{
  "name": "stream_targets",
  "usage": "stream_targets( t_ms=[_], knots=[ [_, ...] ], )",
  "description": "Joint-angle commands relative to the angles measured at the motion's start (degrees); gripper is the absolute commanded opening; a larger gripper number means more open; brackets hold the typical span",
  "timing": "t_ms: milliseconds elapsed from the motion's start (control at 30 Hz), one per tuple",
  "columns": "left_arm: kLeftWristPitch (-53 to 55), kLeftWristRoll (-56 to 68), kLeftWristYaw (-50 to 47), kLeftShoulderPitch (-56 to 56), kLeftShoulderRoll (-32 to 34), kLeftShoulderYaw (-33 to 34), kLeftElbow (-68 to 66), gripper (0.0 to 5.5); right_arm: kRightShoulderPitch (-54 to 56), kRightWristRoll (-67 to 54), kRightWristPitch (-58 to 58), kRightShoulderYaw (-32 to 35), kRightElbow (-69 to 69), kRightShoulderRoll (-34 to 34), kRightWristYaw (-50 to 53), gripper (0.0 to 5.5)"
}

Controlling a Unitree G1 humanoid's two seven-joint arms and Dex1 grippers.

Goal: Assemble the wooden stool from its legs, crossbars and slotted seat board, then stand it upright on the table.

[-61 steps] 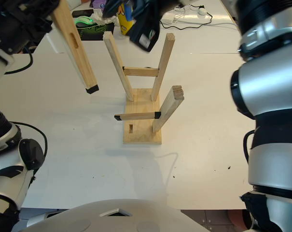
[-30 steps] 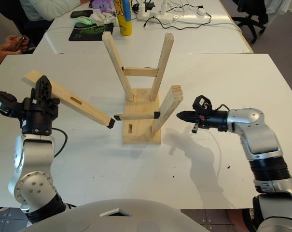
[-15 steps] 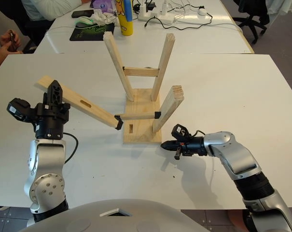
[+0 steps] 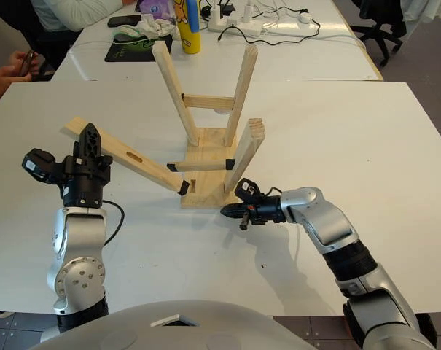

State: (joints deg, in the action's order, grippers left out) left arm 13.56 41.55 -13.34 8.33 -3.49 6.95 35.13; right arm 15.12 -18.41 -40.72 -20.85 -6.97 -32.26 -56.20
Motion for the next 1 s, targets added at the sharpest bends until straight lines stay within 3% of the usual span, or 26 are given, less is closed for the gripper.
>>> stream_targets(
  t_ms=[33,333,1000],
  knots=[
    [-2.6,-1.5,0.6,-2.9,-2.3,0.7,-3.6,1.05,2.9,0.8,0.3,-0.2,2.0,1.4,0.5,0.0],
    [-7.2,-3.8,1.0,-10.3,-3.6,0.7,-11.5,1.05,4.2,0.6,0.3,0.2,3.9,3.5,0.8,0.0],
    [-10.6,-5.6,1.1,-7.9,-5.5,-5.4,-14.5,1.05,1.4,-1.8,-1.2,4.7,2.3,0.7,-1.0,0.0]
  ],
)
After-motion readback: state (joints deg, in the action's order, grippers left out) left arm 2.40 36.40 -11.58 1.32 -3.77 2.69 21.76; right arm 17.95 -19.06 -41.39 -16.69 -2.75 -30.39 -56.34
